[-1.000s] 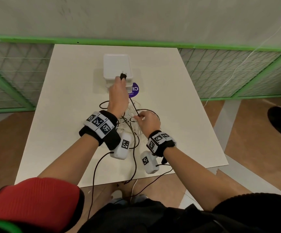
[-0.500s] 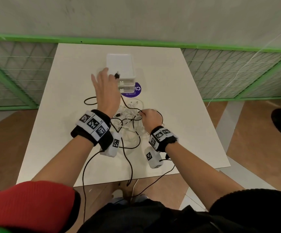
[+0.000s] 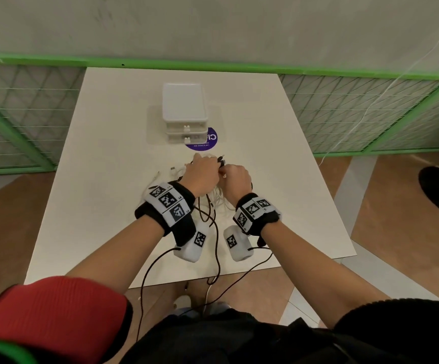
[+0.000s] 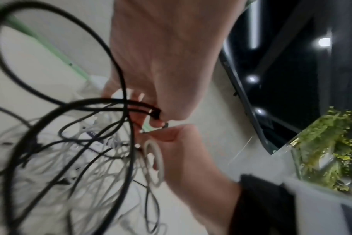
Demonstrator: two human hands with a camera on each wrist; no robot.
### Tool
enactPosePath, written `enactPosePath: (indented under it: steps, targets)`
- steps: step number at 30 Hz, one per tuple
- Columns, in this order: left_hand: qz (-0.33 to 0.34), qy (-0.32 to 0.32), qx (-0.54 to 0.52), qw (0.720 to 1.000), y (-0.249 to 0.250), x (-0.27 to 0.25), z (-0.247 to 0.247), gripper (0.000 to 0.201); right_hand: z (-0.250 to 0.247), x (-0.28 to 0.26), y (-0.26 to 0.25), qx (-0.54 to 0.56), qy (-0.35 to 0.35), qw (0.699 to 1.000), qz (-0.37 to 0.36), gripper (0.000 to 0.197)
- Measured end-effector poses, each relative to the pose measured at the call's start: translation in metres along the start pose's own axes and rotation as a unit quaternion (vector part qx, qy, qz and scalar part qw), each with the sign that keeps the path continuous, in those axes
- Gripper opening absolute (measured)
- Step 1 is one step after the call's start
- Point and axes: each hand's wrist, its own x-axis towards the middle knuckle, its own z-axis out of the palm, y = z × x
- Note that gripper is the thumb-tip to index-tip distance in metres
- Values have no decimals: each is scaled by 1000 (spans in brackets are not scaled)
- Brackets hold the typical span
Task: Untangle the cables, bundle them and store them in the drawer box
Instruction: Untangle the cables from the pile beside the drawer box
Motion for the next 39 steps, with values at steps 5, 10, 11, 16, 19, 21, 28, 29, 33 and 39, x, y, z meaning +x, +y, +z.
enactPosePath:
  steps: [5, 10, 11, 16, 19, 21, 28, 29, 33, 39]
  targets:
    - [-16, 57, 36, 998, -3, -5, 15, 23, 5, 3, 1, 103, 40, 994, 11, 21]
    - [-89, 28, -59, 994, 1, -6, 12, 27, 13, 1, 4, 141, 74, 987, 12, 18]
    - [-93, 37, -57, 993, 2, -6, 11, 27, 14, 1, 3, 144, 80, 986, 12, 17]
    - [-60, 74, -24, 995, -2, -4, 13, 26, 13, 2, 1, 150, 97, 984, 11, 17]
    - [-30, 78, -8, 996, -4, -4, 13, 27, 14, 0, 3, 152, 103, 983, 17, 15]
    - [-37, 75, -68, 994, -2, -4, 11, 30, 14, -1, 3, 151, 98, 983, 20, 13]
    - [-128, 121, -342, 923, -10, 4, -14, 29, 21, 0, 8, 95, 23, 994, 58, 24]
    - [-129, 127, -360, 915, -10, 3, -17, 29, 22, 2, 10, 79, 16, 995, 61, 25]
    - [-83, 174, -362, 912, -6, -4, -27, 29, 24, 11, 13, 35, 21, 996, 74, 25]
    - [-89, 258, -397, 876, -20, -10, -59, 31, 31, 15, 25, 19, 3, 996, 84, 30]
